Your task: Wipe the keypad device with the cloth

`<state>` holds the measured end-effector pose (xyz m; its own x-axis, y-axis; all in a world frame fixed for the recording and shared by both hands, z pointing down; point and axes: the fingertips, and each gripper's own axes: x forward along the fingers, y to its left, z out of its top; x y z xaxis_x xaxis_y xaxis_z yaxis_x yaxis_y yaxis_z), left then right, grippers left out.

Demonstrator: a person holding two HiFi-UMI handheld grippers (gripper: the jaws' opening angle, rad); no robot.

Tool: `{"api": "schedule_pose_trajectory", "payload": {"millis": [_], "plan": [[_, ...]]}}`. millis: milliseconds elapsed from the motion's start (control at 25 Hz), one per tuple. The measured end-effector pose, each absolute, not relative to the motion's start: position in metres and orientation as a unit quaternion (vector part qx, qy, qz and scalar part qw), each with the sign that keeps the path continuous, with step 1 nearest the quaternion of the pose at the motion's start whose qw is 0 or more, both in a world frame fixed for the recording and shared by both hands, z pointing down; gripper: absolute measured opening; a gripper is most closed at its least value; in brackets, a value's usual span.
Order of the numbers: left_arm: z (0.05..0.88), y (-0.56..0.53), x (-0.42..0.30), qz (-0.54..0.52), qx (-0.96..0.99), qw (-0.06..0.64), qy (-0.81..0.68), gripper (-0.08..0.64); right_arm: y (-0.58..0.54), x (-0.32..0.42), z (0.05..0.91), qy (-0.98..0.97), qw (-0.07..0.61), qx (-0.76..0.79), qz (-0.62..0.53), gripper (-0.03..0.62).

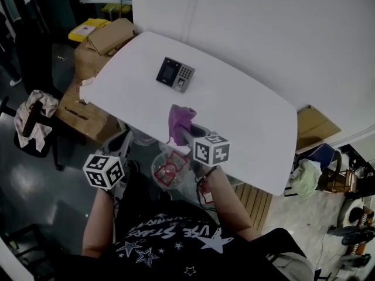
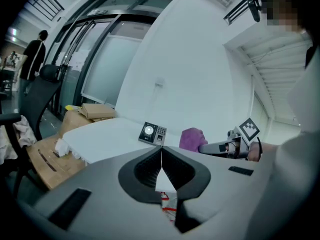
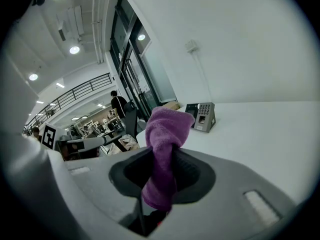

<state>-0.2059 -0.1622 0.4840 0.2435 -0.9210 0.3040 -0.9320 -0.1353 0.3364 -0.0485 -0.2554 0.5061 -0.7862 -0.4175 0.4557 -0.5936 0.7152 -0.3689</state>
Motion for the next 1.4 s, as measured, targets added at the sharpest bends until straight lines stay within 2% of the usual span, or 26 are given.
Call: {"api": "schedule_pose_trajectory", "payload": {"millis": [1400], "plan": [[0.519, -0.401, -0.289, 0.057, 0.836, 0.272, -0.473, 0.009, -0.418, -0.125, 0.536, -0.84, 0.162, 0.414, 0.312, 0.098]]}}
